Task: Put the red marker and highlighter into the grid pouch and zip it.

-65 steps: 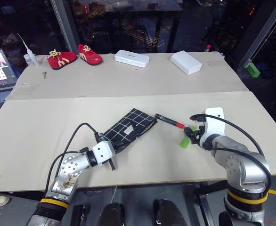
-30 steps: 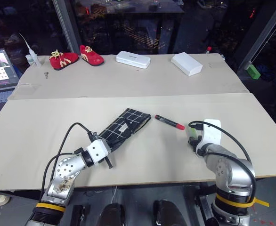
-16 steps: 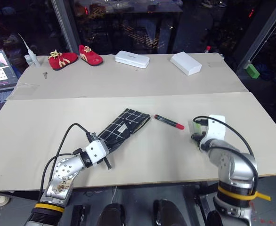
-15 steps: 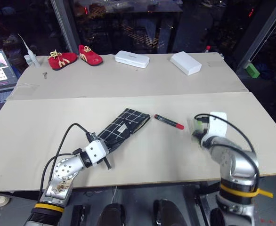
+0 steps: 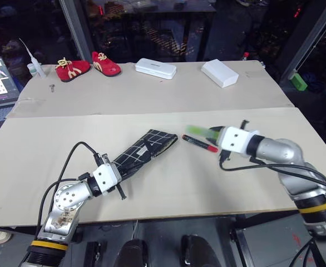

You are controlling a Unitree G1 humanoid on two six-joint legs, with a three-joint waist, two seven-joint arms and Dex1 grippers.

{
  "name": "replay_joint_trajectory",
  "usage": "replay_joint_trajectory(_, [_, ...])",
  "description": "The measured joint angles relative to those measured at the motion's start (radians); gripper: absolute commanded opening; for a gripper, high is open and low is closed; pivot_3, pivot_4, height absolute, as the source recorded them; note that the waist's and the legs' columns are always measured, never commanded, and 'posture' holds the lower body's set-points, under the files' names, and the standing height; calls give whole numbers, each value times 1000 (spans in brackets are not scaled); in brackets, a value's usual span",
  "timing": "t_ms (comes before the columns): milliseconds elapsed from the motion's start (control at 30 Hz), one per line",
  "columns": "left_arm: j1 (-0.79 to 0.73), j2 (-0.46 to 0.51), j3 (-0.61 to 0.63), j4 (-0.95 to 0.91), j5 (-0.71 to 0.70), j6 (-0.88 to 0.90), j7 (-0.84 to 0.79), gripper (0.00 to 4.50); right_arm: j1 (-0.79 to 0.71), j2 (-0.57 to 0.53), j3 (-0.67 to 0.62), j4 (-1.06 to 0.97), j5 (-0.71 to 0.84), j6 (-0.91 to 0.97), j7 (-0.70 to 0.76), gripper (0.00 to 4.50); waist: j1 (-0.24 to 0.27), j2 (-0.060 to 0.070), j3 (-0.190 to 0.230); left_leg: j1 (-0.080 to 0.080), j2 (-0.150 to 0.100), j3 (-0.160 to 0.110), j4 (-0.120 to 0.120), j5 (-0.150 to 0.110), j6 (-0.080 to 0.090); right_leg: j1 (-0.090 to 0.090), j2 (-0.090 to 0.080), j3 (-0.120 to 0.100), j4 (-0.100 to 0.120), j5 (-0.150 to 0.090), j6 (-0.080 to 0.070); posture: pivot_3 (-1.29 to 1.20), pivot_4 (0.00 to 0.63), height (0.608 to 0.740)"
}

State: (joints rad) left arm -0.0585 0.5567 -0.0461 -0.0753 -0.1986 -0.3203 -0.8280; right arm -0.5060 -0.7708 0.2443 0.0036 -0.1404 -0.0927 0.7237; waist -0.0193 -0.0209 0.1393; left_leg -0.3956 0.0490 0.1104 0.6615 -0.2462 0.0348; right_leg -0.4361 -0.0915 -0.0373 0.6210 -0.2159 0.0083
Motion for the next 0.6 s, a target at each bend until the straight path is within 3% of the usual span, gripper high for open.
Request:
replay_joint_trajectory(267, [39, 11, 11, -50, -4, 20, -8, 0, -119, 100, 67, 143, -77, -179, 4, 1026, 7, 0, 0, 0, 1, 2, 0, 0, 0, -1, 0, -1, 2, 0, -2, 0, 150, 740])
replay_joint_trajectory(600, [46, 12, 16, -69, -4, 28, -8, 0, -100, 13, 8, 185, 9, -270, 137, 1026, 12, 0, 0, 1, 1, 2, 0, 0, 0, 0, 0, -1, 2, 1, -2, 0, 150, 740])
